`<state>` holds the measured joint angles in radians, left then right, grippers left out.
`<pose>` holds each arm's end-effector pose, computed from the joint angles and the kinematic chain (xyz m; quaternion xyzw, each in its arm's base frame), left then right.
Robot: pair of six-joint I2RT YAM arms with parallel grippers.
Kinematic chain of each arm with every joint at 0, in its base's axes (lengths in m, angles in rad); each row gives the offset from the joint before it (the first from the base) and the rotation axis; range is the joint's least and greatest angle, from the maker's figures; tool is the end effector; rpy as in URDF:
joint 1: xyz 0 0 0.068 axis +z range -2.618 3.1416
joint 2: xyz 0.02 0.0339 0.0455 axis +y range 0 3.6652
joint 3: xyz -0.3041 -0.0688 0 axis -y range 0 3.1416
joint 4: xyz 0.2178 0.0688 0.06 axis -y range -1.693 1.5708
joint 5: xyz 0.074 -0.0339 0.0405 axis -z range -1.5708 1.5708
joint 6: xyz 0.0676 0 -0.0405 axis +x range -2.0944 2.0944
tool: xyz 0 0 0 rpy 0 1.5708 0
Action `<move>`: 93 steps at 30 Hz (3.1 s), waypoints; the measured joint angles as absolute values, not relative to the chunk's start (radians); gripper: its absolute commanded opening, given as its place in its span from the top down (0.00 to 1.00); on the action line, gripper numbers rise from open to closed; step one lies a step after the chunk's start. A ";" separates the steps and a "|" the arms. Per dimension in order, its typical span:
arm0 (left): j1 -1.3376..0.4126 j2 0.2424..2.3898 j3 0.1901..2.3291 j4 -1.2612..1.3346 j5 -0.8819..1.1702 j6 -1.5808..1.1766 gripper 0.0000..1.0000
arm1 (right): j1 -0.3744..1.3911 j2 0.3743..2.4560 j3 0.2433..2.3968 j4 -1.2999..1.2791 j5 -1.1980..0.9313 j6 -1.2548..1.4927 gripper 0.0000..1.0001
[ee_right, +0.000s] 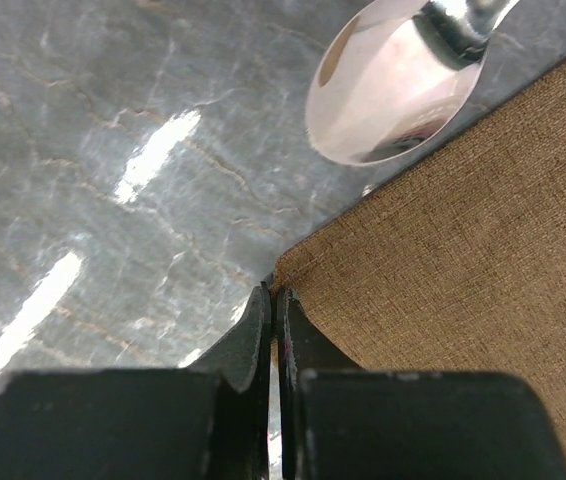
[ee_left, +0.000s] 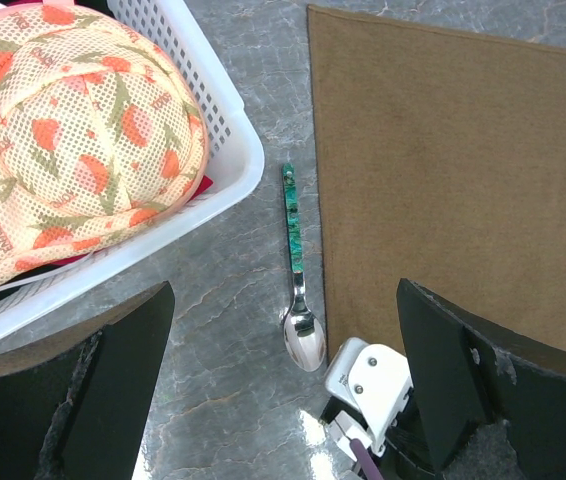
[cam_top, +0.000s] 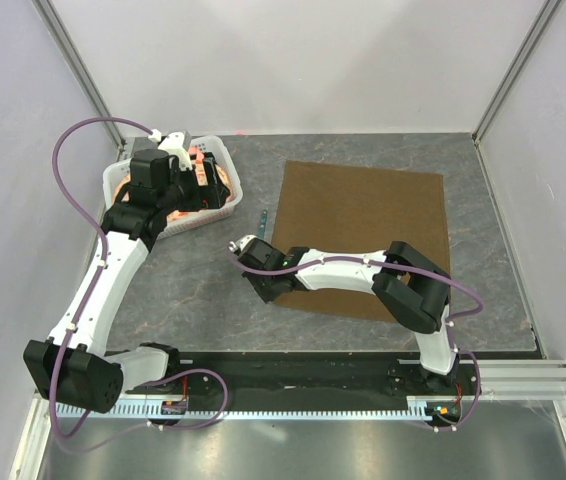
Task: Fold the napkin, place the utensils inside, and roll it up
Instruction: Fold the napkin
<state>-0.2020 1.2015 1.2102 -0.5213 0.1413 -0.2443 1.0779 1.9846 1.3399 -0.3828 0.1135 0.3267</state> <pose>0.2433 -0.0595 0.3899 0.0174 0.8617 -0.1709 0.4775 0.2080 0.3711 0.1882 -0.3387 0.9003 0.1313 0.2398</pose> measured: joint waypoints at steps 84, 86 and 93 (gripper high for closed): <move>-0.196 1.303 1.189 -0.491 0.217 -0.245 0.00 | -0.024 2.290 2.011 -0.583 0.290 0.055 1.00; -0.196 1.303 1.189 -0.491 0.218 -0.245 0.00 | -0.029 2.290 2.014 -0.588 0.291 0.054 1.00; -0.196 1.303 1.189 -0.491 0.220 -0.245 0.00 | -0.037 2.290 2.053 -0.607 0.290 0.046 1.00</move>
<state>-0.1963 1.3033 1.1893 -0.4908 0.2203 -0.2447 -0.0368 2.2898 2.0533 -0.6075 0.2905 0.0460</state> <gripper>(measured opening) 0.996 0.019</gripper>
